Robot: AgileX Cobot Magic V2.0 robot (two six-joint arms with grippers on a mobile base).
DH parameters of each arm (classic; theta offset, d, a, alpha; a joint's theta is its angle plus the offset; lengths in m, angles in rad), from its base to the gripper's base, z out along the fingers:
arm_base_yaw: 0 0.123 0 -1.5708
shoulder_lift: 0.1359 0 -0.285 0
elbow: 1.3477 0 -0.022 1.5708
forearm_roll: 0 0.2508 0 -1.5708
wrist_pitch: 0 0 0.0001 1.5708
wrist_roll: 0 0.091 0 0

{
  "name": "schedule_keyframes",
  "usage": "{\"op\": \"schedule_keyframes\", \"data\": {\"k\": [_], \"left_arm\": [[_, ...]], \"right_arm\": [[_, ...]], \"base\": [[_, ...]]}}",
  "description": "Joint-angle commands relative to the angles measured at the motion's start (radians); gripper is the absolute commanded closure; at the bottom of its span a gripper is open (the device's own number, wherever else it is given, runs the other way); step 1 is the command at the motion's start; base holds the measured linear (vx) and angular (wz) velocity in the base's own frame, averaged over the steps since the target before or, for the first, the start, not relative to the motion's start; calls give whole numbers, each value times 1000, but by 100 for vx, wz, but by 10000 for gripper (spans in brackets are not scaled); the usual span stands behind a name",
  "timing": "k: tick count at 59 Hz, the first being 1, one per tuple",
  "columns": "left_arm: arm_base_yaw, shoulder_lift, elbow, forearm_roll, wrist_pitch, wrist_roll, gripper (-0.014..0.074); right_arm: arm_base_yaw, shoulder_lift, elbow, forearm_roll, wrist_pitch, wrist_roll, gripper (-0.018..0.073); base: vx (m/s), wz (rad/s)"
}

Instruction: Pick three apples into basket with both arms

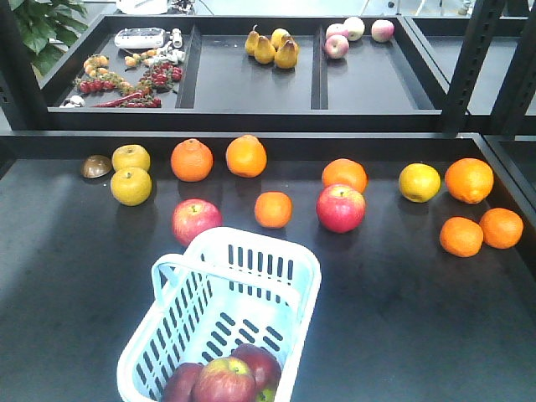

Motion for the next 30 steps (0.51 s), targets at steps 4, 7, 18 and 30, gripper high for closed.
{"op": "schedule_keyframes", "data": {"k": [4, 7, 18, 30], "left_arm": [[1, -13, -26, -10, -75, 1, 602], [1, -13, -26, -10, -75, 1, 602], [1, -13, -26, -10, -75, 1, 602], [1, -13, -26, -10, -75, 1, 602]], "right_arm": [[-23, -12, 15, -139, -123, -12, 564], [-23, -12, 15, -151, -121, -12, 564], [-22, -12, 15, -151, -109, -10, 564], [-22, -12, 15, -150, -104, -2, 564]], "base": [[0, 0], [0, 0], [0, 0], [0, 0]]}}
